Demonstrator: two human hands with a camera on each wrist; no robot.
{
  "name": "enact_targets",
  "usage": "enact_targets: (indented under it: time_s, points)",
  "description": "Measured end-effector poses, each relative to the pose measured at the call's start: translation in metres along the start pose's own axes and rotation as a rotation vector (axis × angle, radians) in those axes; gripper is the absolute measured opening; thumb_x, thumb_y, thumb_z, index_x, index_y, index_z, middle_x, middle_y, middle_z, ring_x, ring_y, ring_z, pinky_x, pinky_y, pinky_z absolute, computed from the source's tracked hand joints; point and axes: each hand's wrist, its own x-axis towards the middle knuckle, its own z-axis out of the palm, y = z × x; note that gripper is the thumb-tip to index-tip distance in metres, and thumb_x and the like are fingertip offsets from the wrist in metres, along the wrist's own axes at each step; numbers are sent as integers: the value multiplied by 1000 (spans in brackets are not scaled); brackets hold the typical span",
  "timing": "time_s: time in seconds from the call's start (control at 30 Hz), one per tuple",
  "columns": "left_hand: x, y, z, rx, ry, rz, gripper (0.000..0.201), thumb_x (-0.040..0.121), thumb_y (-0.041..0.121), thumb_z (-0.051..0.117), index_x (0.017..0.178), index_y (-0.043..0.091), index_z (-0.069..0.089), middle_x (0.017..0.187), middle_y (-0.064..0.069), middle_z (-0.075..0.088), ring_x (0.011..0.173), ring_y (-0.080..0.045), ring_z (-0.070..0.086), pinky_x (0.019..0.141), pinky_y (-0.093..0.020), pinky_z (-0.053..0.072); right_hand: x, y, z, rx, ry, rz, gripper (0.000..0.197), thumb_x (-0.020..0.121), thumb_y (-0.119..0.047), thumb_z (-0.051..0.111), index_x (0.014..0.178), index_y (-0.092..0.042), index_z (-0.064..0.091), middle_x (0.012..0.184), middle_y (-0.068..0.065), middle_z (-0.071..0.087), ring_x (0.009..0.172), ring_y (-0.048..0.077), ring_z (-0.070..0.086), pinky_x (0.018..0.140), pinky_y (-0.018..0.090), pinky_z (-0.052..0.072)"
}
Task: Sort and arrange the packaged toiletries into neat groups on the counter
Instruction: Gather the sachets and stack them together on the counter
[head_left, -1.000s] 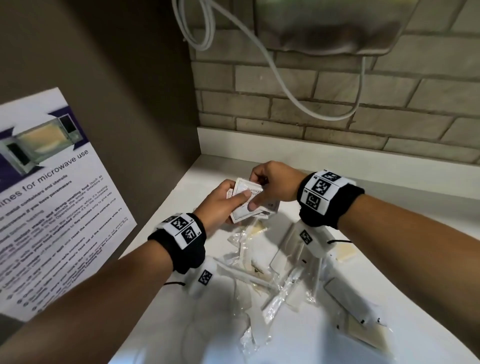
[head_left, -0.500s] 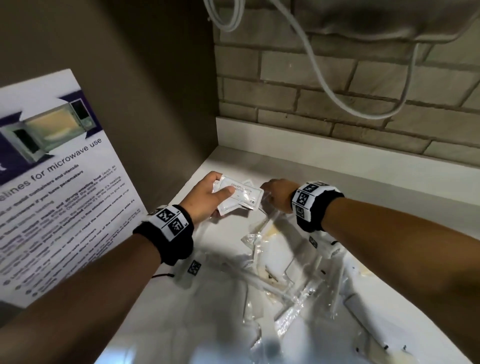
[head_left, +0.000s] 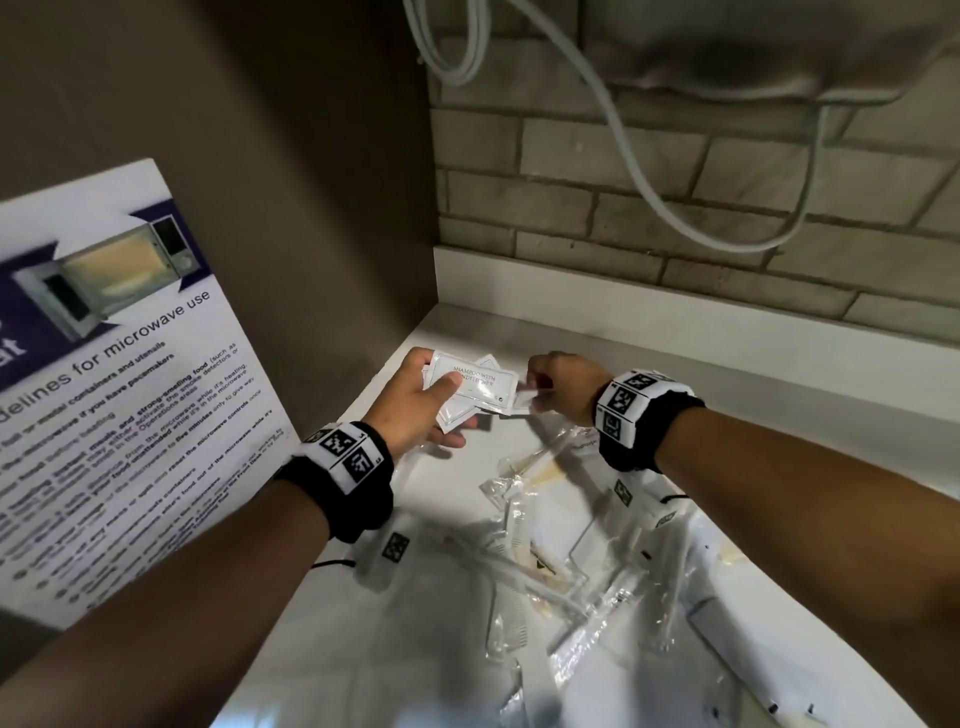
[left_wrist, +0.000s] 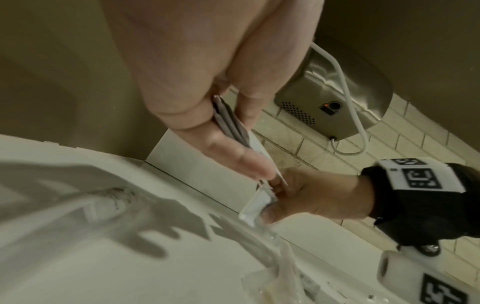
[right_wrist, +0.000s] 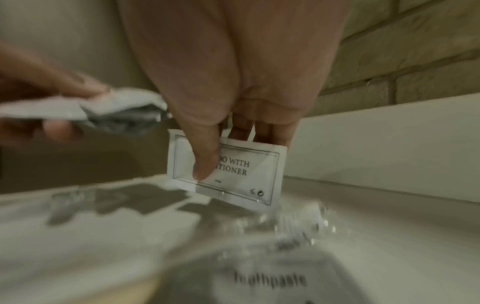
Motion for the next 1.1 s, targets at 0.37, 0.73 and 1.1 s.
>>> enact_targets:
  time_s: [0.37, 0.73, 1.1]
  points:
    - [-41, 28, 49, -30, -76, 26, 29, 98, 11, 44, 123, 24, 44, 103, -12, 63, 67, -23, 64, 48, -28, 50, -101, -25, -53, 334, 124, -106, 27, 72, -18, 83, 92, -20, 65, 86, 0, 71, 77, 19, 62, 72, 29, 49]
    - [-86, 33, 119, 56, -413, 130, 23, 99, 21, 51, 121, 21, 43, 92, -8, 65, 63, -24, 68, 43, -25, 48, -199, 2, -41, 307, 317, 198, 56, 68, -42, 84, 109, -14, 59, 98, 1, 57, 80, 16, 53, 71, 28, 45]
    - [-89, 21, 129, 129, -369, 125, 21, 99, 22, 51, 118, 23, 41, 117, -20, 62, 69, -26, 69, 51, -30, 56, -275, 17, 35, 155, -271, 737, 107, 62, -48, 83, 146, -13, 26, 150, 20, 19, 131, 42, 39, 100, 50, 43]
